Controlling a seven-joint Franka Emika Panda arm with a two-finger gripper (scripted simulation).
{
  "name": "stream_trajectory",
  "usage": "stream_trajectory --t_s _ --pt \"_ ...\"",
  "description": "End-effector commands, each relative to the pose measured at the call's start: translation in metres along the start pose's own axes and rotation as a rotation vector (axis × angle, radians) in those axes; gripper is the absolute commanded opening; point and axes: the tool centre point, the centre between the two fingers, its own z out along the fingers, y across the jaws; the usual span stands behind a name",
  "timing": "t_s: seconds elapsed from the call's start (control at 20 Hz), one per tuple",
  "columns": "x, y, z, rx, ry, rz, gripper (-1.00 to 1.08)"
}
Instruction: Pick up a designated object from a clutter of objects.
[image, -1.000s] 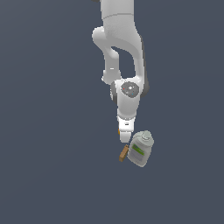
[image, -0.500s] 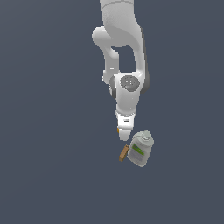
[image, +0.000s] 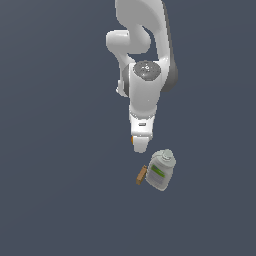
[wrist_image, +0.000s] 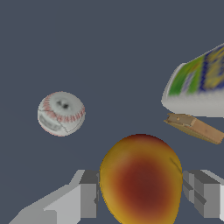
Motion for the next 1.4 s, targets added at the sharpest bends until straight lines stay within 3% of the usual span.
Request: stream_trajectory --t_s 0.0,0.75,1.35 --pt "-0.004 0.003 -0.026 0.002 0.001 -0.001 -1.00" --pt "-0.025 0.024 -0.160 0.014 -0.001 0.000 -1.00" --pt "-0.032 0.033 -0.199 0.018 -0.003 0.001 -1.00"
